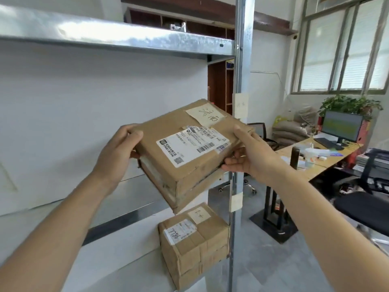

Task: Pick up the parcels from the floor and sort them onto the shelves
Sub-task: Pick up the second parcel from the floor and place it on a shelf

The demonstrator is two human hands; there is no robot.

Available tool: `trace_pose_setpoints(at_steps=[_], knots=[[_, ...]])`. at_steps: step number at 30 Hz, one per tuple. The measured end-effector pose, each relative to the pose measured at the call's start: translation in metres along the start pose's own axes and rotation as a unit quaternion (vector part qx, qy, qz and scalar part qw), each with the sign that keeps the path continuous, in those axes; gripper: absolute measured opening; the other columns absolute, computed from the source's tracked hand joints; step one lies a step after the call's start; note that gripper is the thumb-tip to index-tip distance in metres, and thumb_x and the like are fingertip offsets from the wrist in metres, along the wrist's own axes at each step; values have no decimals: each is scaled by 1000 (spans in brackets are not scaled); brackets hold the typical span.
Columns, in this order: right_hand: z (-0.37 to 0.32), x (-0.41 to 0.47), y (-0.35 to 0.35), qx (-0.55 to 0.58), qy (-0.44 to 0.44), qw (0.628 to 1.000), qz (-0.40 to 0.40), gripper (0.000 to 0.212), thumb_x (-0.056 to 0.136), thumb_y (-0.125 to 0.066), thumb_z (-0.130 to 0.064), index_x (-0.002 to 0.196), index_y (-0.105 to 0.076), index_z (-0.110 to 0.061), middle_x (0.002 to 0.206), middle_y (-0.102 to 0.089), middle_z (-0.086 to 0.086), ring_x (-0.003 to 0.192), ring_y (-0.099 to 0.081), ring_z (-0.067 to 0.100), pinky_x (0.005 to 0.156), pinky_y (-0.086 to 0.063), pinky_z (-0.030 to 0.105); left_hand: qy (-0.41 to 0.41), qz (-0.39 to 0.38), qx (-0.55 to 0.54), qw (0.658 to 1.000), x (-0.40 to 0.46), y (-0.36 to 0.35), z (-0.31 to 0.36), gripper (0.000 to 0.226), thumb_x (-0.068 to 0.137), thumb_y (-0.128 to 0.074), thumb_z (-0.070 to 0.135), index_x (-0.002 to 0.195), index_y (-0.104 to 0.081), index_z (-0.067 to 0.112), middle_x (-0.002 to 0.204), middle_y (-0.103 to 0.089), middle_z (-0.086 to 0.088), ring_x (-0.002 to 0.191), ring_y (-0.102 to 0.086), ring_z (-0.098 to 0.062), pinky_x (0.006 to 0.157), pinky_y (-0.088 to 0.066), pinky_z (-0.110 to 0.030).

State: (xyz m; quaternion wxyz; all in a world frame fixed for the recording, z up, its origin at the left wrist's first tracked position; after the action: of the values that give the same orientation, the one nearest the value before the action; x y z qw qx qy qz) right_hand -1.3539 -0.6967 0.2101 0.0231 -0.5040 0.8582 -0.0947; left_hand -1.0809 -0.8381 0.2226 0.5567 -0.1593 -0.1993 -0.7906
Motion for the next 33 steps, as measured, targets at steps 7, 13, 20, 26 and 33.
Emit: trace_pose_setpoints(at_steps=[7,13,20,26,33], knots=[[39,58,-43,-30,-71,997,24,61,93,-70,-43,134,-47,-4,80,-47,11,53,-63,23,61,-65,46,126,83,85,985,35,4,-44,27,88,-50,54,98,-63,33,121,-69,-7,93,-60,-25,71,-47,-32],[54,74,-45,-75,-56,992,83,77,88,-71,-49,140,-35,-6,91,-61,11,62,-67,21,73,-68,51,162,98,81,979,54,-7,-80,35,97,-56,47,117,-59,18,117,-65,-6,89,-59,-22,64,-43,-30],[58,76,-47,-117,9,987,111,96,85,-64,-58,158,-10,-26,119,-67,17,100,-73,33,84,-65,52,170,81,66,980,71,-11,-112,58,74,-62,63,117,-70,25,119,-76,-2,112,-70,-27,106,-53,-56],[52,65,-48,-197,134,965,108,62,86,-53,-60,141,-27,-46,130,-54,4,104,-63,31,97,-56,58,166,103,29,980,101,-17,-147,67,75,-73,59,116,-69,6,124,-73,-22,111,-71,-39,107,-54,-59],[58,82,-30,-283,153,944,69,38,106,-48,-38,144,-48,-44,140,-46,14,84,-60,14,97,-56,41,164,74,26,983,99,-54,-121,51,77,-57,55,102,-74,14,102,-80,-16,97,-72,-38,80,-49,-44]])
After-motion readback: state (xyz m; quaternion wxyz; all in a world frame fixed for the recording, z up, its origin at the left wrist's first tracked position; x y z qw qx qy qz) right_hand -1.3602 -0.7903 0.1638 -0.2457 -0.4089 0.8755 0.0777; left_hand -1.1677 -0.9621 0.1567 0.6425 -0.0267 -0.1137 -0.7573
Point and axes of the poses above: each hand's wrist, its own x-axis towards the middle knuckle, its own y-axis out of the back of the hand, z = x × y, the point moved 4 cm from there along x, towards the middle knuckle
